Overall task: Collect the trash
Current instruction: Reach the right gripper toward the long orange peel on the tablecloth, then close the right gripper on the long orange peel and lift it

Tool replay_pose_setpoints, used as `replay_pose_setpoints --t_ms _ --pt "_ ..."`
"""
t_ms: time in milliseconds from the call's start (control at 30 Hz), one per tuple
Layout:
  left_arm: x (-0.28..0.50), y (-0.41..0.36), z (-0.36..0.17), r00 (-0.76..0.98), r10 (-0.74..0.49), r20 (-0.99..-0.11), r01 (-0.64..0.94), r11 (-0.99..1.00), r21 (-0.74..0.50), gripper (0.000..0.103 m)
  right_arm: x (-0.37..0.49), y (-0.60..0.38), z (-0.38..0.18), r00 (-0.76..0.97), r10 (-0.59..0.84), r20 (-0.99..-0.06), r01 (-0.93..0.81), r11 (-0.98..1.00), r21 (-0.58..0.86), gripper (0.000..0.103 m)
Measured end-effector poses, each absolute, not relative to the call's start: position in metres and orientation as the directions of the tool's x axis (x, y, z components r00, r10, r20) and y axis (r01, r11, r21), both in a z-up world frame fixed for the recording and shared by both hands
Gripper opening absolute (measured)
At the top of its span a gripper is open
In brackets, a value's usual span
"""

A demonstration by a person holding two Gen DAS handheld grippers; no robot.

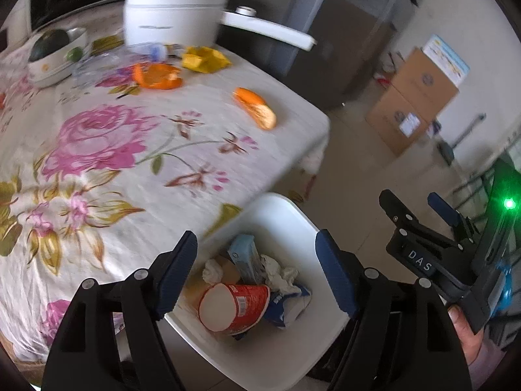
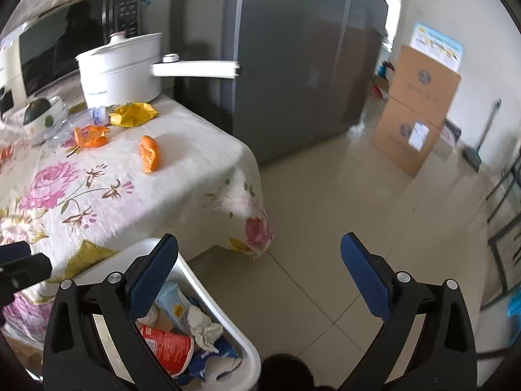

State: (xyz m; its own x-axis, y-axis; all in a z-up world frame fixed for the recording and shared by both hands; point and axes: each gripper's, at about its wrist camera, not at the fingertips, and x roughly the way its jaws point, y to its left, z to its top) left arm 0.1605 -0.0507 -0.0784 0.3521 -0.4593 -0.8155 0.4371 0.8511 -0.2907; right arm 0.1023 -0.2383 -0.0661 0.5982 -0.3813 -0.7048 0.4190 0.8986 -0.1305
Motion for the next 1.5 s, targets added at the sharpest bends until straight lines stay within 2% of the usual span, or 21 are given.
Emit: replay_pose_setpoints --t_ms 300,500,1033,1167,1333,1433,1500 --pt "0.188 -0.012 -0.076 0.381 -0.461 -0.801 0.313 0.88 -0.358 0.074 0.184 -0.23 -0.061 0.589 -0.331 -0.737 0.362 0.924 -0.125 0.096" --pt "0.202 0.0 -0.077 0.391 -0.46 -0.797 0.266 0.886 -0.381 0.074 0.236 -0.226 -0.061 0.601 -0.338 -0.724 0.353 0.925 -0.139 0.096" --pt "0.217 0.015 -0.088 0.379 -0.448 -0.81 0.219 0.894 -0.392 0.074 0.323 -0.205 -0.116 0.535 -0.268 -0.801 0.278 0.951 -0.133 0.095" --pt "0.218 0.015 -0.09 0.376 -0.448 -0.811 0.22 0.894 -0.391 0.074 0.331 -0.202 -0.128 0.506 -0.232 -0.831 0.251 0.961 -0.116 0.077" --pt "0.221 0.016 -0.092 0.374 -0.445 -0.813 0.215 0.895 -0.391 0.074 0.334 -0.204 -0.131 0.515 -0.207 -0.832 0.243 0.966 -0.09 0.071" --pt "0.222 0.016 -0.093 0.375 -0.444 -0.814 0.214 0.895 -0.39 0.074 0.333 -0.2 -0.13 0.525 -0.18 -0.832 0.21 0.974 -0.078 0.05" --pt "0.223 0.015 -0.094 0.375 -0.442 -0.815 0.213 0.896 -0.388 0.074 0.332 -0.195 -0.129 0.525 -0.178 -0.832 0.193 0.977 -0.087 0.026"
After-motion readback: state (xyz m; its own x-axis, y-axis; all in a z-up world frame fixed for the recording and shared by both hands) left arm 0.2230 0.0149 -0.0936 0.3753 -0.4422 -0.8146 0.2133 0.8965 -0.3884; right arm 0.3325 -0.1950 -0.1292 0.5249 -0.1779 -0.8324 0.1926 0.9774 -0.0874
